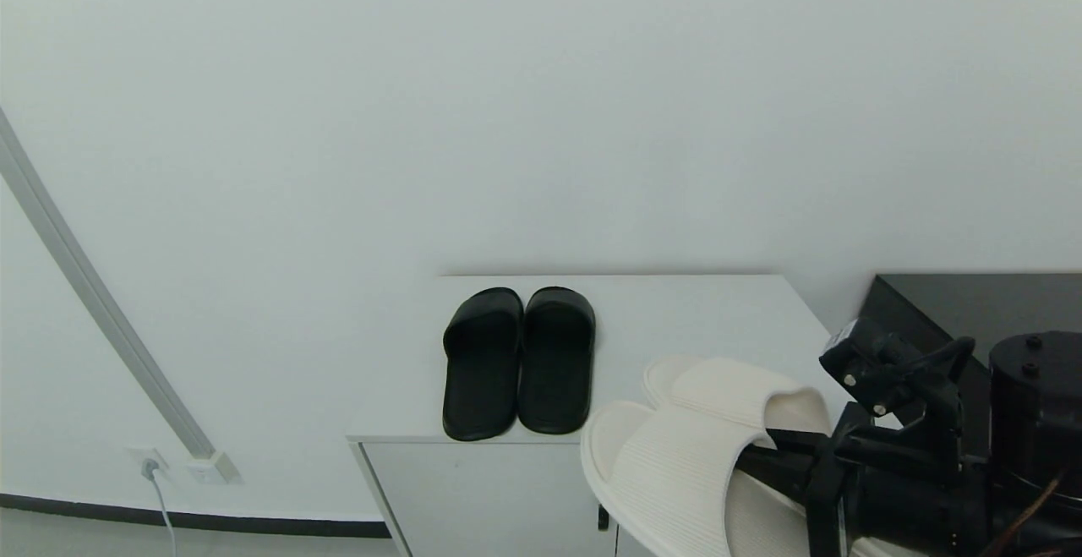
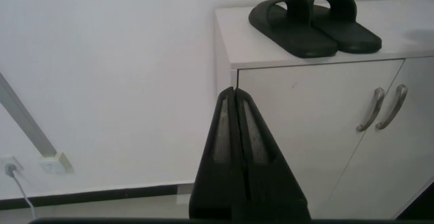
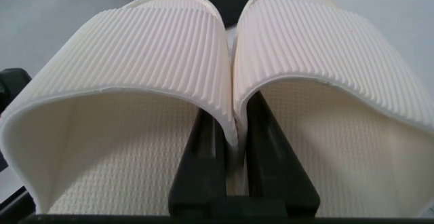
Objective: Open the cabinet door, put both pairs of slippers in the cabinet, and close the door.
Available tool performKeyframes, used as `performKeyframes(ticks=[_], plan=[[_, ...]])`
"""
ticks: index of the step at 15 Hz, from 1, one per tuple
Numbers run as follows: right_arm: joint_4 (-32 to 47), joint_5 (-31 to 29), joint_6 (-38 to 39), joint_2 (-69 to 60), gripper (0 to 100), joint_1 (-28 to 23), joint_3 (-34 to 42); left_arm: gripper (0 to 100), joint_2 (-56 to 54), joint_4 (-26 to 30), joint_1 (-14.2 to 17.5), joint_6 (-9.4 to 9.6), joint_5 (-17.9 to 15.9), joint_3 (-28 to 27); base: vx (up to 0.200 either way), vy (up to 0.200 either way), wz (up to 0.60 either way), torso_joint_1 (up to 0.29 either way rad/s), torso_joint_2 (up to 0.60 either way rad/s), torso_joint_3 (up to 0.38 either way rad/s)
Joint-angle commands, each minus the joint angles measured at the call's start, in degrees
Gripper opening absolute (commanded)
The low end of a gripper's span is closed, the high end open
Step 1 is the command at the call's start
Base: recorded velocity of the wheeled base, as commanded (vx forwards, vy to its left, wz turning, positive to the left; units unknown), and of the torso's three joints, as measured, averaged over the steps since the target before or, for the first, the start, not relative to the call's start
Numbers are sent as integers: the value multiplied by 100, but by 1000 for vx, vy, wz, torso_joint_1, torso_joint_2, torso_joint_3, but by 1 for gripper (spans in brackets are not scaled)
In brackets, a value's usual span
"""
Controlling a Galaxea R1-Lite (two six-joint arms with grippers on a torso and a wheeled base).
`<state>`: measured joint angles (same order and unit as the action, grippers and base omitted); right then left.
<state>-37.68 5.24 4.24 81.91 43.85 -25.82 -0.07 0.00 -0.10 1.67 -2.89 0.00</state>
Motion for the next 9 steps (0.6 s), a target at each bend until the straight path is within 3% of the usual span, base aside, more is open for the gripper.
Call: performKeyframes(ticks=[1,7,9], plan=[[-2,-6,-11,18,0,1,33,0,7,0,1,0,-1,0,-200,0,0,17,2,-2],[-11,3,-29,1,0,1,112,0,7,0,1,-9,-1,0,-200,0,0,-1,-2,2],[-11,-6,-29,1,0,1,130,0,7,0,1,-9,-1,0,0,0,0,0,0,0]])
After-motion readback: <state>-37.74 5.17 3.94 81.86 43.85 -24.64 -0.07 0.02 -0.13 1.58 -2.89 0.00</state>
